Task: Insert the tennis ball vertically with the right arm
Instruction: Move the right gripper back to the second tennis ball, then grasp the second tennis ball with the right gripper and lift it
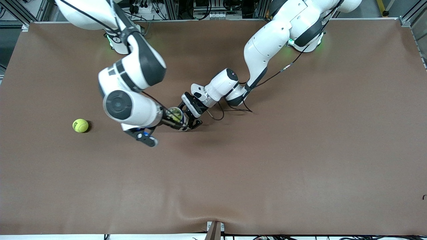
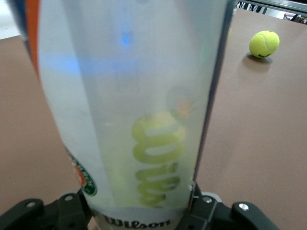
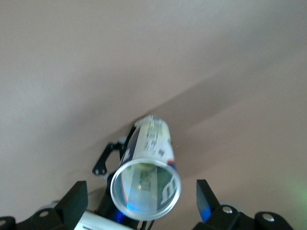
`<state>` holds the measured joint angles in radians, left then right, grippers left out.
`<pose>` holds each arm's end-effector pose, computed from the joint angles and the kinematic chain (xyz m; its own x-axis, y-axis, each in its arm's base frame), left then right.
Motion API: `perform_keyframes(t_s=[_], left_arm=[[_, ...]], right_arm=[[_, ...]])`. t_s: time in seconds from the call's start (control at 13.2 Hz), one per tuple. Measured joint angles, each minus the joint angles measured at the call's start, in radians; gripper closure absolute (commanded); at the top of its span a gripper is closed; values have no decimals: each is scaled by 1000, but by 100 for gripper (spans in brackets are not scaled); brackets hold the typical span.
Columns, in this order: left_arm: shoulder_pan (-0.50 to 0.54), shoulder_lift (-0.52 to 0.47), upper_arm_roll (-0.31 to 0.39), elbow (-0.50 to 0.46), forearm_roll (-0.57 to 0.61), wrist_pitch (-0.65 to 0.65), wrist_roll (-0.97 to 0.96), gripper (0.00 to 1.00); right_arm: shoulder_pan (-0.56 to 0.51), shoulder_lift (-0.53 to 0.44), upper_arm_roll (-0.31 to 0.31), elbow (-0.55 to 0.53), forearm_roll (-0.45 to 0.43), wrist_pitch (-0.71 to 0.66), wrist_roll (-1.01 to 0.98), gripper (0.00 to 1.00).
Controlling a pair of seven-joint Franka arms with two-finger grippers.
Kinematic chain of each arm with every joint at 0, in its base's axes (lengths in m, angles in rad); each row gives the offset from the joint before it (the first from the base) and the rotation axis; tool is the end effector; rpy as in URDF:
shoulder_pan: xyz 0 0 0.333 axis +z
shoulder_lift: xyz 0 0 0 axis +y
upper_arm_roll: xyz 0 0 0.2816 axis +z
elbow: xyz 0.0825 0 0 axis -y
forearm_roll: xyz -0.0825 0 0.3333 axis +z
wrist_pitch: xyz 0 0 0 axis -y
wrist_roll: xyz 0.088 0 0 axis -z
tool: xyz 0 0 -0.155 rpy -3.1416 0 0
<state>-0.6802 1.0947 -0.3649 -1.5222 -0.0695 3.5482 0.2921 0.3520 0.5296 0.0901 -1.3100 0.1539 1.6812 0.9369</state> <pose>0.4267 -0.5683 0.1464 0.3993 -0.4011 0.8244 -0.8149 -0.5673 0.1186 0.5545 0.2771 0.3621 0.8336 -0.4932 -0.2487 -0.5063 -0.8623 0.0131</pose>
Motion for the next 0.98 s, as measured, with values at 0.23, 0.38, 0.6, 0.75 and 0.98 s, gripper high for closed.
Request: perform_keyframes(t_s=[0.23, 0.38, 0.6, 0.75, 0.98], left_arm=[[-13, 0, 0, 0, 0, 0, 0, 26], [-24, 0, 0, 0, 0, 1, 0, 25], [-28, 0, 1, 2, 16, 1, 5, 23], [-22, 0, 6, 3, 76, 1, 6, 24], [3, 0, 9, 5, 137, 2, 6, 24]], right_arm=[[-127, -6, -9, 31, -30, -18, -233, 0], [-226, -4, -12, 30, -81, -30, -435, 0], [-335, 3, -13, 6, -154, -62, -623, 0], [-387, 7, -14, -48, -210, -58, -690, 0], [-497, 8, -16, -168, -236, 33, -866, 0]])
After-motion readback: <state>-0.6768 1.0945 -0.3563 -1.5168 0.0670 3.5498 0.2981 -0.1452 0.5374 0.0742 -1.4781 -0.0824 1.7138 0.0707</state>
